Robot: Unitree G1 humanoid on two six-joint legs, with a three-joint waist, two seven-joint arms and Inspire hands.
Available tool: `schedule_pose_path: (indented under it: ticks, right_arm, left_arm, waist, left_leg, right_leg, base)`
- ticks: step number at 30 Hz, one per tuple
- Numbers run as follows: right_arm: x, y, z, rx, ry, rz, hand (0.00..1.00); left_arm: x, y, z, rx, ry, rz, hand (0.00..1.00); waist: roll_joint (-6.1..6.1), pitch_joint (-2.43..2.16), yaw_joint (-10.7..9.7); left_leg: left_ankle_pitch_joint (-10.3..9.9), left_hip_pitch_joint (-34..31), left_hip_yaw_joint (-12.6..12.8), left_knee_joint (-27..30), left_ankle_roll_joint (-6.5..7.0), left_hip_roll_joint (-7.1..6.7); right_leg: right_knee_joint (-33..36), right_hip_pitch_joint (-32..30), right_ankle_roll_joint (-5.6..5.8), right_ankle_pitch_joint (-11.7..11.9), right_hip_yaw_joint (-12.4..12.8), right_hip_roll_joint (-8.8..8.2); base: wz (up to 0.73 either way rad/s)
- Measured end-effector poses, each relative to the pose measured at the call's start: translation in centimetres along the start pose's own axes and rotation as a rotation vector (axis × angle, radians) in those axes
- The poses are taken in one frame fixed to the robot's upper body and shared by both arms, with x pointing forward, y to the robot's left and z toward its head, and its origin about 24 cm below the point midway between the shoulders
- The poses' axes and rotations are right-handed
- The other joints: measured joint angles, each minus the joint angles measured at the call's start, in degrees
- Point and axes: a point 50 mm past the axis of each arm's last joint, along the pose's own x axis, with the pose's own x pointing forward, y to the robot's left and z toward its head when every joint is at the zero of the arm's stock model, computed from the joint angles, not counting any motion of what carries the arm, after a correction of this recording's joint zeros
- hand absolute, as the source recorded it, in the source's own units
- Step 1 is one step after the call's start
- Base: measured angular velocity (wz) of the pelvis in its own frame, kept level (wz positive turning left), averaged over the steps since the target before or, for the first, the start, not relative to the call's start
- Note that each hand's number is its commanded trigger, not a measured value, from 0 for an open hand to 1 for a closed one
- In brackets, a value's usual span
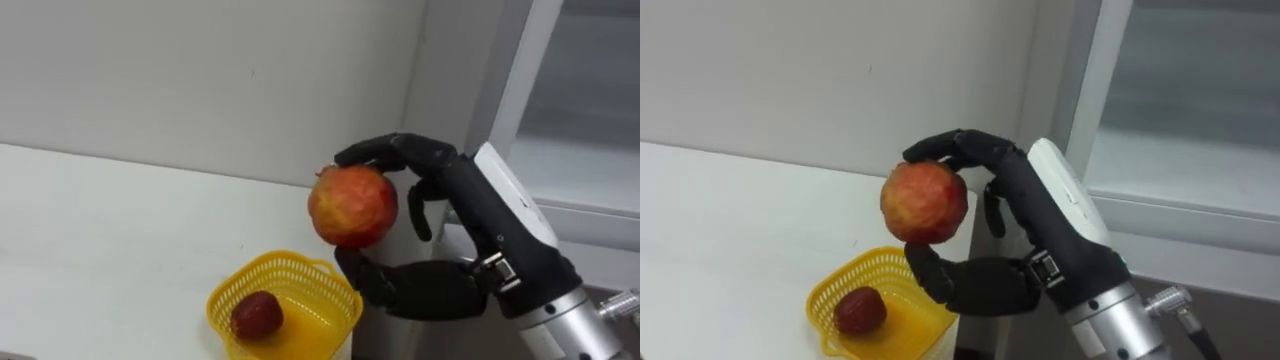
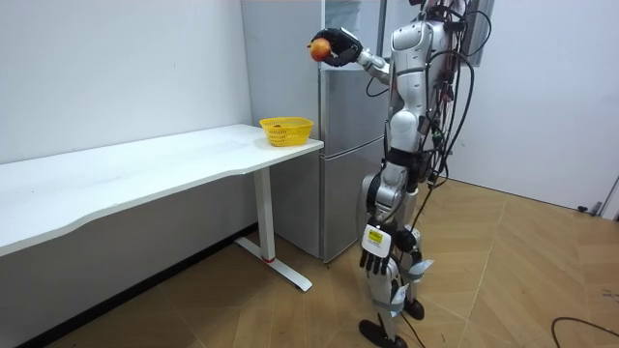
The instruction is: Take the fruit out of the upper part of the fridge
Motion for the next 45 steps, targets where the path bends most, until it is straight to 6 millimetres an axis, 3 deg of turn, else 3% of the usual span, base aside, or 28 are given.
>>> schedule_pose_path:
  ticks: [8, 12, 18, 23, 25, 31, 37, 38, 39, 40, 41, 45]
  right_arm:
    - [0.7, 1.4, -2.6, -0.017, 0.123, 0.066, 1.0]
    - [0.8, 1.9, -3.9, -0.019, 0.171, 0.089, 1.0]
    - [1.4, 2.8, -6.6, 0.03, 0.262, 0.133, 1.0]
    - [0.0, 4.3, -9.9, 0.031, 0.438, 0.187, 1.0]
    - [-0.7, 4.9, -11.0, 0.006, 0.5, 0.223, 1.0]
    - [-1.9, 5.3, -12.6, -0.029, 0.582, 0.247, 1.0]
    - [-2.6, 5.8, -13.2, -0.029, 0.627, 0.273, 1.0]
    - [-2.6, 6.0, -13.2, -0.03, 0.627, 0.28, 0.89]
    - [-2.7, 6.3, -13.1, -0.03, 0.624, 0.292, 0.66]
    - [-2.7, 6.5, -13.1, -0.03, 0.622, 0.3, 0.06]
    - [-2.7, 6.5, -13.0, -0.03, 0.622, 0.302, 0.0]
    - [-2.8, 6.7, -13.1, -0.017, 0.628, 0.304, 0.0]
  left_arm:
    - [-0.1, 0.4, 0.0, 0.0, 0.02, 0.011, 0.0]
    - [-0.2, 0.6, -0.8, -0.006, 0.048, 0.016, 0.0]
    - [-0.3, 1.0, -1.0, -0.021, 0.055, 0.027, 0.0]
    - [-0.4, 1.2, -1.1, -0.022, 0.069, 0.033, 0.0]
    - [-0.5, 1.4, -1.5, -0.026, 0.088, 0.04, 0.0]
    - [-0.5, 1.6, -1.6, -0.02, 0.098, 0.045, 0.0]
    - [-0.6, 1.7, -1.2, -0.016, 0.083, 0.048, 0.0]
    - [-0.6, 1.8, -1.2, -0.015, 0.081, 0.048, 0.0]
    - [-0.6, 1.9, -1.1, -0.013, 0.079, 0.05, 0.0]
    - [-0.6, 1.9, -1.1, -0.012, 0.074, 0.05, 0.0]
    - [-0.6, 1.9, -1.0, -0.011, 0.073, 0.05, 0.0]
    - [-0.7, 1.8, -1.5, -0.011, 0.081, 0.048, 0.0]
  waist:
    - [-0.38, -0.27, 1.98]
    - [-1.08, -0.43, 2.61]
    - [-2.38, 0.14, 2.96]
    - [-3.19, 0.31, 4.84]
    - [-3.49, 0.08, 5.45]
    - [-3.62, -0.01, 6.86]
    - [-3.72, -0.04, 6.99]
    - [-3.69, -0.02, 6.99]
    - [-3.65, 0.0, 6.96]
    - [-3.61, 0.03, 6.94]
    - [-3.6, 0.04, 6.93]
    - [-3.68, 0.04, 6.96]
  left_leg:
    - [0.02, -0.41, -0.46, 0.35, -0.04, 0.0]
    - [0.02, 0.48, -0.97, 0.18, -0.04, -0.05]
    - [0.0, 1.07, -3.4, 0.39, -0.02, -0.59]
    - [-0.02, -1.14, -5.16, 2.28, 0.03, -1.21]
    - [-0.01, -2.01, -5.79, 2.63, 0.03, -1.36]
    - [0.02, -2.15, -7.24, 3.37, 0.02, -1.5]
    - [0.01, -2.67, -8.35, 3.44, 0.04, -1.76]
    - [0.01, -2.69, -8.38, 3.39, 0.03, -1.77]
    - [0.01, -2.68, -8.39, 3.32, 0.03, -1.76]
    - [0.01, -2.69, -8.39, 3.28, 0.03, -1.77]
    - [0.01, -2.69, -8.39, 3.25, 0.03, -1.78]
    - [0.01, -2.76, -8.42, 3.25, 0.04, -1.9]
  right_leg:
    - [0.16, -0.2, -0.12, 0.08, -0.51, 0.01]
    - [-0.01, 1.1, -0.09, 0.07, -2.23, -0.19]
    - [-0.14, 2.9, 0.0, 0.02, -3.51, -0.47]
    - [-0.89, 2.69, 0.15, -0.05, -4.78, -0.8]
    - [-0.92, 2.24, 0.16, -0.04, -5.99, -0.97]
    - [-0.91, 2.74, 0.17, -0.05, -7.17, -1.08]
    - [-0.95, 2.89, 0.34, -0.15, -7.65, -1.2]
    - [-0.95, 2.89, 0.34, -0.15, -7.65, -1.19]
    - [-0.94, 2.92, 0.35, -0.15, -7.64, -1.18]
    - [-0.91, 2.93, 0.34, -0.15, -7.64, -1.19]
    - [-0.9, 2.92, 0.35, -0.15, -7.65, -1.19]
    - [-0.9, 2.97, 0.35, -0.15, -7.82, -1.26]
  base:
    - [0.02]
    - [0.11]
    - [0.16]
    - [0.24]
    - [0.16]
    - [0.12]
    - [0.08]
    - [0.0]
    - [0.0]
    - [0.0]
    - [0.0]
    - [0.0]
